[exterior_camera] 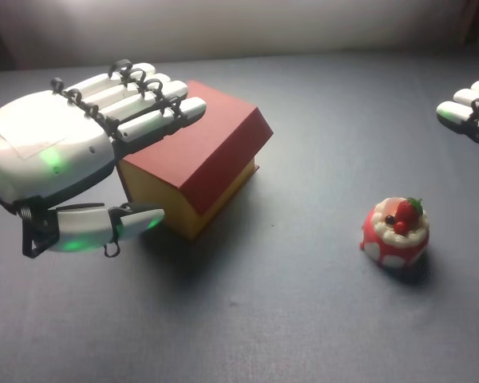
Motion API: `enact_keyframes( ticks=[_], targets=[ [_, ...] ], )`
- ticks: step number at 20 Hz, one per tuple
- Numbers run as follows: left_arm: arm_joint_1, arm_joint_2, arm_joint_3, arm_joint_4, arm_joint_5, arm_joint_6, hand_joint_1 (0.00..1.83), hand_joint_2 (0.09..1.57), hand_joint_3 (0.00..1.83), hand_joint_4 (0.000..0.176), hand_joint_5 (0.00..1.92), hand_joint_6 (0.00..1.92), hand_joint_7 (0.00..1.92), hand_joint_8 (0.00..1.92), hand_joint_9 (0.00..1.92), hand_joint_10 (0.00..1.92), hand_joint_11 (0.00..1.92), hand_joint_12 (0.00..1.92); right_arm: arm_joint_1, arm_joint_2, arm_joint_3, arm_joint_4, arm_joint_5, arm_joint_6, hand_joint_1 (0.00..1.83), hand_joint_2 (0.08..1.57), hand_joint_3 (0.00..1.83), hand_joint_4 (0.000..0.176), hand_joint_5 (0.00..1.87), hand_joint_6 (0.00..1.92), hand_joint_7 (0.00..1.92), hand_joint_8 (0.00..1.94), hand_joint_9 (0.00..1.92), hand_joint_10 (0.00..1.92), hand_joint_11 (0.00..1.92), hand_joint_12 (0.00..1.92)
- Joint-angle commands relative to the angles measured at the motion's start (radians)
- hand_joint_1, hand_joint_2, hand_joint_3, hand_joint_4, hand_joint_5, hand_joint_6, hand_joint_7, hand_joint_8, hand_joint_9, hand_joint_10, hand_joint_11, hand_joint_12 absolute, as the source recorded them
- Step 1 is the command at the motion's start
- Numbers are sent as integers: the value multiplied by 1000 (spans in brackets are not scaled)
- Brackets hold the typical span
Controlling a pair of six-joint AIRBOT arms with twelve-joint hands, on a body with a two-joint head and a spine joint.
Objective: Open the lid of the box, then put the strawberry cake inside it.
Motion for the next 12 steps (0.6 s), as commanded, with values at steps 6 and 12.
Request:
enact_keyframes(
  ticks=[6,12],
  targets=[
    [-20,-25,22,-21,-63,3,430,1264,0,76,0,0,0,0,0,0,0,0,14,-11,9,10,127,-1,312,1374,5,0,0,0,0,0,0,0,0,0],
    [-76,-98,81,-21,25,2,815,1180,0,161,0,0,0,0,0,0,0,0,6,-20,12,20,128,1,315,1378,2,0,0,0,0,0,0,0,0,0]
  ],
)
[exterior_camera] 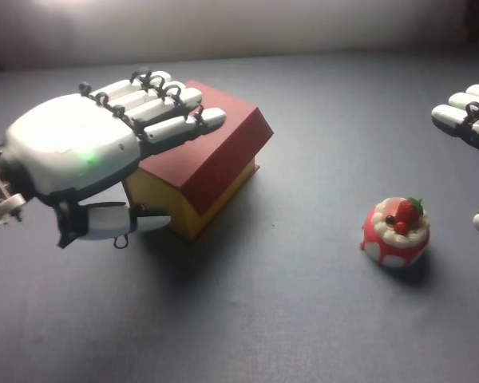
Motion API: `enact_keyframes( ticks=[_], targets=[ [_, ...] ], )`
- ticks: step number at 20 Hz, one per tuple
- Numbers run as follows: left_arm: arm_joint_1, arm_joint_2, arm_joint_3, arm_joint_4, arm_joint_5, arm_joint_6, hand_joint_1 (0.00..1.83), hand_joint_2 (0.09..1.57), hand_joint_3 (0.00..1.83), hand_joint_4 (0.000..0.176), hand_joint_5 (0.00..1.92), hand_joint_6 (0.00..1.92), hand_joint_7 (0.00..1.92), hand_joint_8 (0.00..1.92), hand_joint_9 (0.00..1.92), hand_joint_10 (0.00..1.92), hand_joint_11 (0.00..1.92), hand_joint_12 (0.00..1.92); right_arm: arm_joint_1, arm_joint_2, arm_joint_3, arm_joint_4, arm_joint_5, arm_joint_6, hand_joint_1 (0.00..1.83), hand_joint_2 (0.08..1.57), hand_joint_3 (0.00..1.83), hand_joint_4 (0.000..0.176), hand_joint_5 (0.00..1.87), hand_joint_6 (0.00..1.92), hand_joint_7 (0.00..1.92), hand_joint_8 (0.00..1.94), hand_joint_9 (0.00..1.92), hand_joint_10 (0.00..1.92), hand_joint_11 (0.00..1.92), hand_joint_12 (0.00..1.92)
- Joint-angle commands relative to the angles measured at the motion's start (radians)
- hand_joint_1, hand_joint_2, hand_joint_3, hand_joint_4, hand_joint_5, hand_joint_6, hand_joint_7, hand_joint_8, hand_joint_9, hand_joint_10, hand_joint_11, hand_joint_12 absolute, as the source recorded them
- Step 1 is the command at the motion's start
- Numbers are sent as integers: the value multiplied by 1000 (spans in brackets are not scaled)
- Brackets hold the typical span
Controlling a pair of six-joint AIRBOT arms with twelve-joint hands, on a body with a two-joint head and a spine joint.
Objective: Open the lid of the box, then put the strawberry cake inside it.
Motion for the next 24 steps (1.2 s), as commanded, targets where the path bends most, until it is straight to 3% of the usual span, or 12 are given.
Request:
enact_keyframes(
  ticks=[1,10,12,13,14,17,18,19,20,21,22,24],
  targets=[
    [-21,-6,8,-14,-94,2,854,1169,0,169,0,0,0,0,0,0,0,0,6,2,3,8,128,4,318,1378,3,0,0,0,0,0,0,0,0,0],
    [-41,-94,76,-103,-57,30,1006,1179,0,176,0,0,0,0,0,0,0,0,-1,-3,7,15,131,14,324,1382,1,0,0,0,0,0,0,0,0,0],
    [-37,-104,83,-132,-78,30,935,1195,1,176,0,0,0,0,0,0,0,0,-2,-4,8,18,131,14,344,1386,2,0,0,0,0,0,0,0,0,0],
    [-33,-104,83,-143,-90,30,811,1227,16,157,0,0,0,0,0,0,0,0,-2,-4,8,18,131,14,371,1382,0,0,0,0,0,0,0,0,0,0],
    [-27,-105,84,-161,-110,30,685,1266,31,152,0,0,0,0,0,0,0,0,-3,-4,8,20,131,14,367,1382,0,0,0,0,0,0,0,0,0,0],
    [-13,-104,87,-214,-166,30,549,1302,26,175,0,0,0,0,0,0,0,0,-5,-5,8,22,132,15,340,1379,0,0,0,0,0,0,0,0,0,0],
    [-7,-103,87,-234,-191,30,523,1304,18,125,0,0,0,0,0,0,0,0,-6,-6,8,23,132,15,352,1377,0,0,0,0,0,0,0,0,0,0],
    [-3,-101,87,-247,-207,30,523,1304,18,125,0,0,0,0,0,0,0,0,-7,-6,8,24,132,15,352,1377,0,0,0,0,0,0,0,0,0,0],
    [2,-99,87,-262,-225,29,506,1312,17,108,0,0,0,0,0,0,0,0,-8,-7,8,24,133,16,353,1378,0,0,0,0,0,0,0,0,0,0],
    [5,-96,87,-275,-241,27,510,1309,11,117,0,0,0,0,0,0,0,0,-8,-7,8,25,133,16,376,1376,0,0,0,0,0,0,0,0,0,0],
    [9,-93,88,-292,-257,26,534,1323,12,142,0,0,0,0,0,0,0,0,-9,-8,9,28,134,16,405,1369,0,0,0,0,0,0,0,0,0,0],
    [15,-93,91,-308,-279,16,540,1327,13,153,0,0,0,0,0,0,0,0,-10,-8,9,29,135,16,406,1369,0,0,0,0,0,0,0,0,0,0]
  ],
)
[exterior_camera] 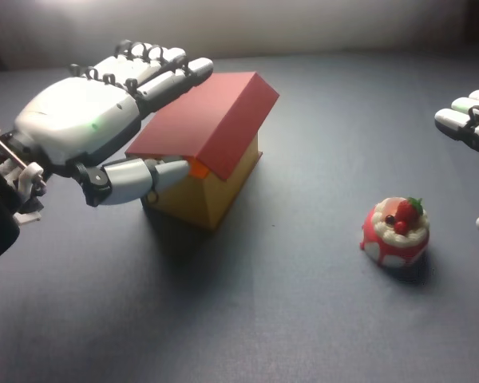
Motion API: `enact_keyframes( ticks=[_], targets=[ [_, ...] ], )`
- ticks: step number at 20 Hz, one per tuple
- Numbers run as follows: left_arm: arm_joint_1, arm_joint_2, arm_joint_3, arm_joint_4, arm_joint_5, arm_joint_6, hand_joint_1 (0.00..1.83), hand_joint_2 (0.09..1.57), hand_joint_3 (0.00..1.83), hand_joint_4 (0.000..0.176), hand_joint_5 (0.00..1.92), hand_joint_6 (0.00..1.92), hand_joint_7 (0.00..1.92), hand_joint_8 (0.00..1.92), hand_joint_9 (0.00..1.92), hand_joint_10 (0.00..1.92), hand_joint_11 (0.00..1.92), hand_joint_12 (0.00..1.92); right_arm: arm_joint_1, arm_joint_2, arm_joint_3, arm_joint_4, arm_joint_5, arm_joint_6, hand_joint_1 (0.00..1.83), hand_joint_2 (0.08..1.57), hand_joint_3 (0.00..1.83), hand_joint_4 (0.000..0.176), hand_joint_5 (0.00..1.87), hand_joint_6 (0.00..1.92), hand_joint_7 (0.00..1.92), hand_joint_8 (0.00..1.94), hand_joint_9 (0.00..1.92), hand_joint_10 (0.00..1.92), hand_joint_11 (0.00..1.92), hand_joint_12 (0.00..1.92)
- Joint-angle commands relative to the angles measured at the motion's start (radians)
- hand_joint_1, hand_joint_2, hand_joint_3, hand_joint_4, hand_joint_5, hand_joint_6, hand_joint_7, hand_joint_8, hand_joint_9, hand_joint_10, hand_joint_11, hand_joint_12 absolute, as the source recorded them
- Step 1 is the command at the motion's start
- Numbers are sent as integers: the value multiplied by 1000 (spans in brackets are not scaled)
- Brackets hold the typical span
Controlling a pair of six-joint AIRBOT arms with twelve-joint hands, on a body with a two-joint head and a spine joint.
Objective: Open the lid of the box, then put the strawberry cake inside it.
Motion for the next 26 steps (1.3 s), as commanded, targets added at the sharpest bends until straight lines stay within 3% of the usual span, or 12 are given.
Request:
enact_keyframes(
  ticks=[1,2,5,6,7,11,16,18,19,21,24,26],
  targets=[
    [-3,10,9,-14,-153,-11,514,1335,12,159,0,0,0,0,0,0,21,13,5,2,4,8,127,5,407,1369,0,0,0,0,0,0,0,0,0,0],
    [0,10,10,-27,-169,-15,495,1347,13,173,0,0,0,0,0,0,3,2,5,2,4,9,127,5,418,1366,0,0,0,0,0,0,0,0,0,0],
    [9,11,15,-69,-220,-28,450,1371,15,176,0,0,0,0,0,0,0,0,3,1,4,12,130,5,391,1365,0,0,0,0,0,0,0,0,0,0],
    [10,11,20,-87,-239,-35,538,1381,12,146,0,0,0,0,0,0,1,0,2,1,4,14,130,5,372,1363,0,0,0,0,0,0,0,0,0,0],
    [10,10,24,-100,-250,-40,460,1387,12,147,0,0,0,0,0,0,0,0,1,1,4,16,131,5,358,1365,0,0,0,0,0,0,0,0,0,0],
    [13,2,48,-175,-289,-69,389,1414,9,83,0,0,0,0,0,0,0,0,-3,-1,5,22,135,5,404,1360,0,0,0,0,0,0,0,0,0,0],
    [25,-10,94,-300,-314,-114,364,1398,0,172,0,0,0,0,0,0,0,0,-9,-3,7,28,135,8,418,1354,0,0,0,0,0,0,0,0,0,0],
    [31,-8,110,-353,-305,-115,391,1420,3,168,0,0,0,0,0,0,0,0,-11,-6,10,29,135,11,419,1359,0,0,0,0,0,0,0,0,0,0],
    [40,-4,114,-371,-302,-117,383,1423,4,145,0,0,0,0,0,0,0,0,-12,-7,11,29,135,12,429,1355,0,0,0,0,0,0,0,0,0,0],
    [62,5,115,-398,-300,-117,535,1365,0,172,0,0,0,0,0,0,0,0,-12,-9,12,29,135,14,432,1353,0,0,0,0,0,0,0,0,0,0],
    [87,18,97,-377,-314,-115,596,1331,0,176,0,0,0,0,0,0,0,0,-14,-9,12,26,135,22,439,1345,0,0,0,0,0,0,0,0,0,0],
    [114,51,51,-302,-317,-81,672,1312,0,176,0,0,0,0,0,0,0,0,-14,-10,17,2,132,46,499,1337,0,0,0,0,0,0,0,0,1,1]
  ],
)
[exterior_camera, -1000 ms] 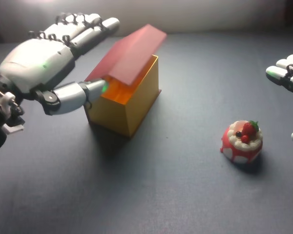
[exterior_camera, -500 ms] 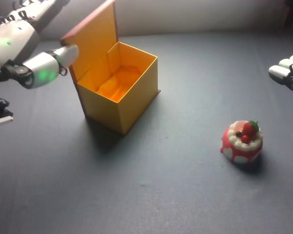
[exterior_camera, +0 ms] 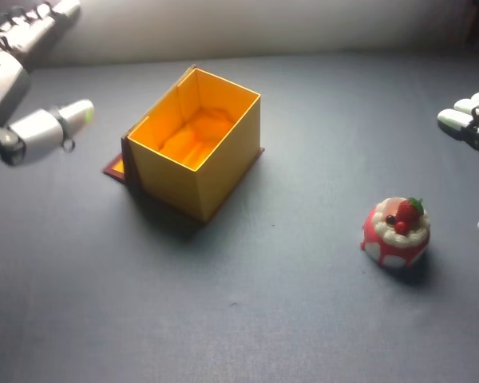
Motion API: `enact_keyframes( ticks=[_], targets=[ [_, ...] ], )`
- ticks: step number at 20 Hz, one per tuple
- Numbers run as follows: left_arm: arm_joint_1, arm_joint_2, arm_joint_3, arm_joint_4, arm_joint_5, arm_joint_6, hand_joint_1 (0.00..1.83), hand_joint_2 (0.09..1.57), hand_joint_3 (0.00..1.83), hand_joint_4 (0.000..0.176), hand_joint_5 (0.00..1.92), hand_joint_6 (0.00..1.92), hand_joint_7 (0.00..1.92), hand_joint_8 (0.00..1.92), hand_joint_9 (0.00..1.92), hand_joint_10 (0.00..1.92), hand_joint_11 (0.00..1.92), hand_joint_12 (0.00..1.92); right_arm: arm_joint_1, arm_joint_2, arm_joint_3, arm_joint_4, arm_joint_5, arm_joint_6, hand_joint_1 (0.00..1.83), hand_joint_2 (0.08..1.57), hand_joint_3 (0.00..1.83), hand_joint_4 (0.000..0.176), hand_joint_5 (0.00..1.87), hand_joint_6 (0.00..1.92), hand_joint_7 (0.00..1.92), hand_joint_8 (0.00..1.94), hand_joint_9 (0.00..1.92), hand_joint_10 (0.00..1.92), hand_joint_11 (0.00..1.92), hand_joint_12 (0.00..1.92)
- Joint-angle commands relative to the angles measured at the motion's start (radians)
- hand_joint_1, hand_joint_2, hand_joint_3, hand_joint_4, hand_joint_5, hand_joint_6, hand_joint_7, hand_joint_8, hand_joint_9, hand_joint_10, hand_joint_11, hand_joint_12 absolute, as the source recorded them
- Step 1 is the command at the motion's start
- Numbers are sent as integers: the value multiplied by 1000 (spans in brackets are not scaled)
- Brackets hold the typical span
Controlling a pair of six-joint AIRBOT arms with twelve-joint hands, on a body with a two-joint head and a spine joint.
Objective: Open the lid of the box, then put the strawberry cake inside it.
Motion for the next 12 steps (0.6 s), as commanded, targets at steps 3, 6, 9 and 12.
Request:
enact_keyframes(
  ticks=[3,6,9,12],
  targets=[
    [15,44,-54,129,-138,27,799,1300,0,139,0,0,0,0,0,0,0,0,5,-1,11,-21,106,37,579,1299,31,0,0,0,6,0,27,14,2,206],
    [31,67,-99,256,-115,27,845,1341,5,143,0,0,0,0,0,0,6,4,16,-12,21,-38,80,50,663,1195,0,0,25,5,45,3,52,33,0,576],
    [59,107,-150,338,-117,27,839,1393,0,91,58,3,5,0,0,0,0,134,62,-42,44,-73,8,64,740,1154,0,0,34,7,39,3,49,32,0,582],
    [95,152,-193,389,-116,27,876,1413,1,59,64,0,32,1,13,4,0,318,125,-94,81,-106,-79,70,752,1145,0,0,24,1,33,1,64,31,0,623]
  ],
)
